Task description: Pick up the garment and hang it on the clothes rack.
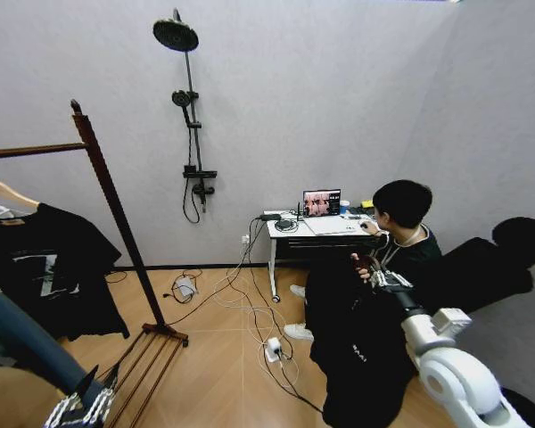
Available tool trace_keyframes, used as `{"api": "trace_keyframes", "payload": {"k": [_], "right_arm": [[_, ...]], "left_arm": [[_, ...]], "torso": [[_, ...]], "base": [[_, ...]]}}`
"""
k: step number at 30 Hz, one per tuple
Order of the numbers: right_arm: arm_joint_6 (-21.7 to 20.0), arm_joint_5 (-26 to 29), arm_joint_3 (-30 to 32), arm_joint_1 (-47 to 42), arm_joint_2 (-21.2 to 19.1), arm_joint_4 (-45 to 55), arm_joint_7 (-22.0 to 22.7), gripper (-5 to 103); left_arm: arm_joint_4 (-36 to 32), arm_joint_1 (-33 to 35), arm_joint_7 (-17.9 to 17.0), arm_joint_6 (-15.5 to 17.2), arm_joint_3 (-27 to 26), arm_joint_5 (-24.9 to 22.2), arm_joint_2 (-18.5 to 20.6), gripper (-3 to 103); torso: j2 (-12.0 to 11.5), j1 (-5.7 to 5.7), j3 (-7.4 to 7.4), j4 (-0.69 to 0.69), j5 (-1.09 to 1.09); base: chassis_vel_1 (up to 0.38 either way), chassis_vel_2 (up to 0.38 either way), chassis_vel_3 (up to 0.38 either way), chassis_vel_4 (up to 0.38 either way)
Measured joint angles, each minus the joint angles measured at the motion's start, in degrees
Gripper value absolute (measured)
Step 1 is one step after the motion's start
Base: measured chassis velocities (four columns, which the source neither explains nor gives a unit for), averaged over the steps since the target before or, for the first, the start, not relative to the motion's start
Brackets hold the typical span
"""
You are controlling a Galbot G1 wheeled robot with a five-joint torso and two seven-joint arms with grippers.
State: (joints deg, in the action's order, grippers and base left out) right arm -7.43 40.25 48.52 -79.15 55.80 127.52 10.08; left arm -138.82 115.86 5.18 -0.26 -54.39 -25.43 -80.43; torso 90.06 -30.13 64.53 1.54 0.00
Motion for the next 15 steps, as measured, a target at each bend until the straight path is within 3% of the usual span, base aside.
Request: {"api": "trace_keyframes", "payload": {"k": [15], "right_arm": [[-0.05,-0.26,0.74,-1.88,0.99,2.13,-0.52,10]], "left_arm": [[0.00,0.00,0.00,0.00,0.00,0.00,0.00,46]], "torso": [[0.02,0.02,-0.01,-0.01,0.00]], "base": [[-0.013,0.010,0.008,-0.014]]}}
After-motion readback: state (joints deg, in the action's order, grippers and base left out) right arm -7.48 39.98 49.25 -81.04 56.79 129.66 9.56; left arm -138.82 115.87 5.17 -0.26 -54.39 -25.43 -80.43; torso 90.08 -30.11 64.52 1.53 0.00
